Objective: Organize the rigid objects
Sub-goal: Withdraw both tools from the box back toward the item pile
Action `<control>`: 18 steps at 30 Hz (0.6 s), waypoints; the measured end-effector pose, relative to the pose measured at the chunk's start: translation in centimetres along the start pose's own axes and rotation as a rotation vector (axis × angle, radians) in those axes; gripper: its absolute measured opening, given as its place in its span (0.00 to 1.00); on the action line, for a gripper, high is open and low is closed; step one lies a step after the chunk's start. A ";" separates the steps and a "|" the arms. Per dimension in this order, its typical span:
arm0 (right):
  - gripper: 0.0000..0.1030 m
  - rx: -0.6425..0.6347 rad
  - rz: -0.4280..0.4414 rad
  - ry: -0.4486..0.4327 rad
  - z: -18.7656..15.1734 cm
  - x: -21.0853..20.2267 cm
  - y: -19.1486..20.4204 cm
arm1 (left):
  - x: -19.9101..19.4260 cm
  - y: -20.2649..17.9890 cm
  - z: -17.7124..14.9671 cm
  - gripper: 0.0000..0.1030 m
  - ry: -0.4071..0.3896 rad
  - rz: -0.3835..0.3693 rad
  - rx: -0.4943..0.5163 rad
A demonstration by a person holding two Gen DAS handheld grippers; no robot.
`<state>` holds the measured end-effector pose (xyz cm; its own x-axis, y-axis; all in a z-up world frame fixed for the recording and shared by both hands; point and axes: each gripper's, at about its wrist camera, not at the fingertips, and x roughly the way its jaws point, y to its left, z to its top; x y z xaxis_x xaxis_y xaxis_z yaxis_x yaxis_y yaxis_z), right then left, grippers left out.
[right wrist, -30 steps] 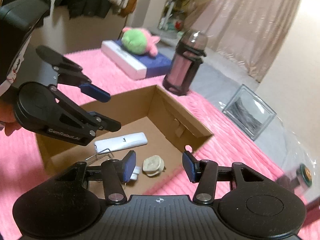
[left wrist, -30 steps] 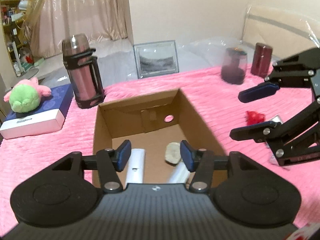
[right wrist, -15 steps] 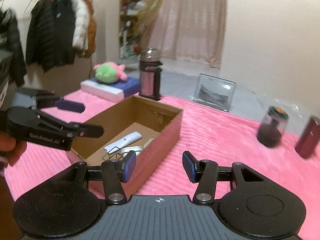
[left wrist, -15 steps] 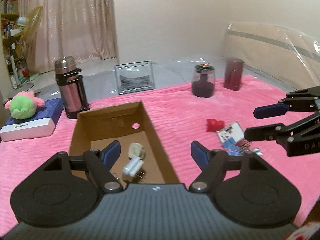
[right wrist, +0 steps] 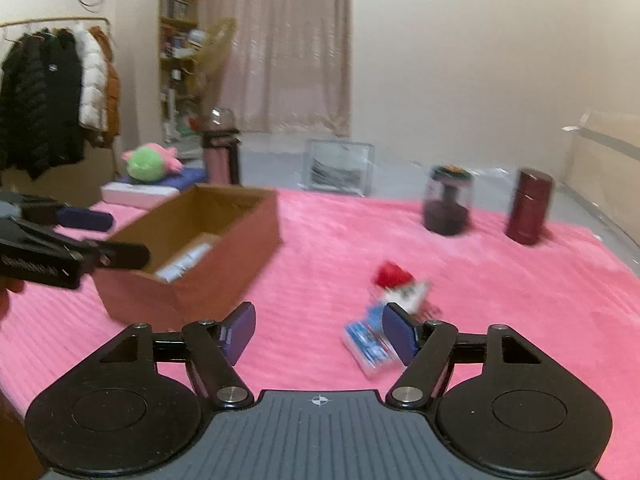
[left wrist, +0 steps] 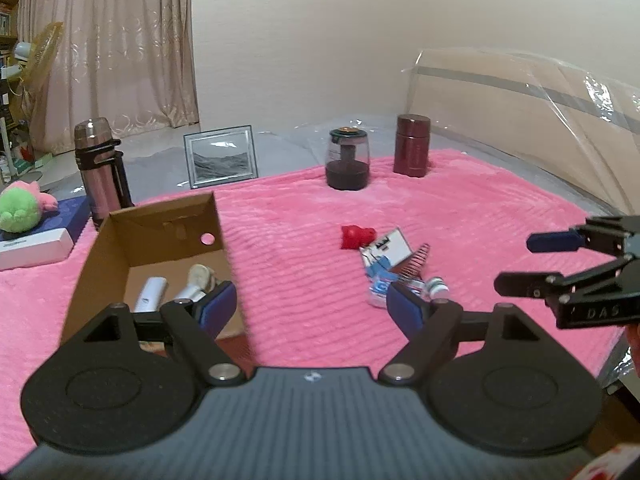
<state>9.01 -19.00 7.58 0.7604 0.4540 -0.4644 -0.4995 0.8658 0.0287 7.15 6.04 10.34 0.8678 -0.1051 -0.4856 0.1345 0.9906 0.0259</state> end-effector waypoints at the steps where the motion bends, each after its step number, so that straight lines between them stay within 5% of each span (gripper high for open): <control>1: 0.67 0.009 -0.020 0.009 -0.7 -0.2 -0.3 | 0.0 -0.4 -0.4 0.77 -0.003 -0.004 -0.004; 18: 0.69 0.099 -0.106 0.066 -6.2 -1.5 -4.7 | 4.8 -4.9 -4.4 0.77 0.067 -0.120 0.016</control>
<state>7.70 -25.06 2.65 0.7760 0.3470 -0.5266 -0.3718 0.9262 0.0624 8.52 1.08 4.05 0.8114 -0.2157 -0.5432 0.2434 0.9697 -0.0215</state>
